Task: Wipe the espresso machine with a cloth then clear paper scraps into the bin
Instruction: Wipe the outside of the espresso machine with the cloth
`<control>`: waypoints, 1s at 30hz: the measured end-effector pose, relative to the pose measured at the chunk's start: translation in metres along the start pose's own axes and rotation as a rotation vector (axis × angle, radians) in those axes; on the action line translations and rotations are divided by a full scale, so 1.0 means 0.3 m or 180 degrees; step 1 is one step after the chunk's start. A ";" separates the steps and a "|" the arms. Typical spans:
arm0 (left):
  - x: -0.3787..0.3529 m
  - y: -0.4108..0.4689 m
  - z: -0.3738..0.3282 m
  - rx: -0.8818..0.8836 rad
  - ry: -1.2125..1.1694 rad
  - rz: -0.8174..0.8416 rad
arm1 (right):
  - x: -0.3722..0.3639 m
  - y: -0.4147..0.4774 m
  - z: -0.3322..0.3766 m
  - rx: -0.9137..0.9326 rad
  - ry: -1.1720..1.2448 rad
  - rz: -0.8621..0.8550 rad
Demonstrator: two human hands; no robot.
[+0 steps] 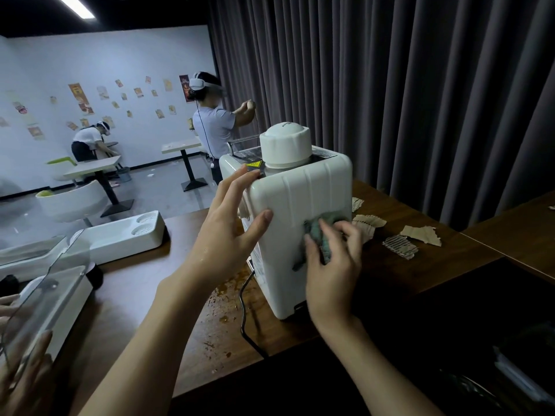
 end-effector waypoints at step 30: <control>0.027 -0.002 0.023 -0.0074 0.0233 0.0163 | 0.000 0.140 0.161 0.1380 -0.0425 0.0351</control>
Point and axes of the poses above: each hand's wrist, its own y-axis towards the middle knuckle, its own x-axis out of the back of the hand, z = x × y, the point moved 4 cm from there along y, towards the middle knuckle, and after that the axes turned 6 degrees about -x, right-handed, at the moved point
